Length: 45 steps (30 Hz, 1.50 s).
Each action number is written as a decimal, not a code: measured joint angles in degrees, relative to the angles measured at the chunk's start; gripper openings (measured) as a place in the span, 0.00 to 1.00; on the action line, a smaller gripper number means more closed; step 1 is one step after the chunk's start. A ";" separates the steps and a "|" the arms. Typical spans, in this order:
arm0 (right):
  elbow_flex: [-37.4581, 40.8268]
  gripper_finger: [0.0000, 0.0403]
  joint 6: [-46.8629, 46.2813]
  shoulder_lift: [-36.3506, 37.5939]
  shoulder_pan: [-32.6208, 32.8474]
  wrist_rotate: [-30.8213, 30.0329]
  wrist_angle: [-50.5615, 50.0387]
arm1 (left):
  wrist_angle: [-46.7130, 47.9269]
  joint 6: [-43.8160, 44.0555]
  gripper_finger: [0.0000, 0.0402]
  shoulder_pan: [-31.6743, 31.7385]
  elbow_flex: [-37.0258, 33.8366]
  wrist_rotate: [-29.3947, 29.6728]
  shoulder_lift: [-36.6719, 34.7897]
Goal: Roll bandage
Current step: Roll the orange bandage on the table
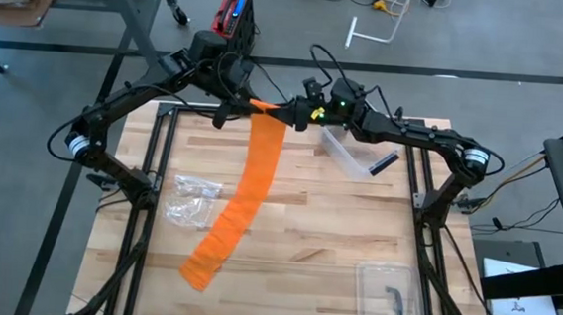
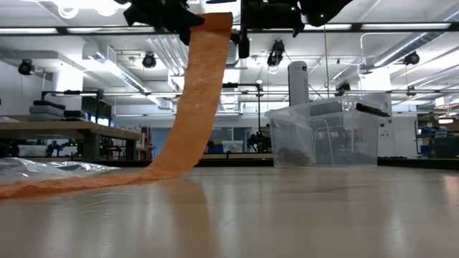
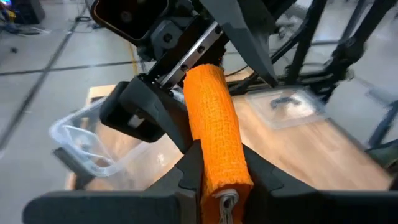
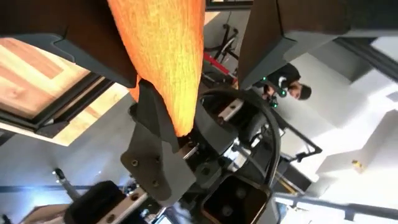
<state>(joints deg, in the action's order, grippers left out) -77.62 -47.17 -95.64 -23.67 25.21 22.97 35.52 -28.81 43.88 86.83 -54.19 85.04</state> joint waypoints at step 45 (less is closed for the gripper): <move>0.07 0.62 -4.27 -0.02 -0.34 -4.24 -2.21 | -0.44 -23.42 0.13 -0.13 0.48 7.79 -2.54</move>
<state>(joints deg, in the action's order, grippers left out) -77.56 -51.44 -95.66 -24.01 20.97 20.75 35.08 -52.23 43.75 87.31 -46.39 82.50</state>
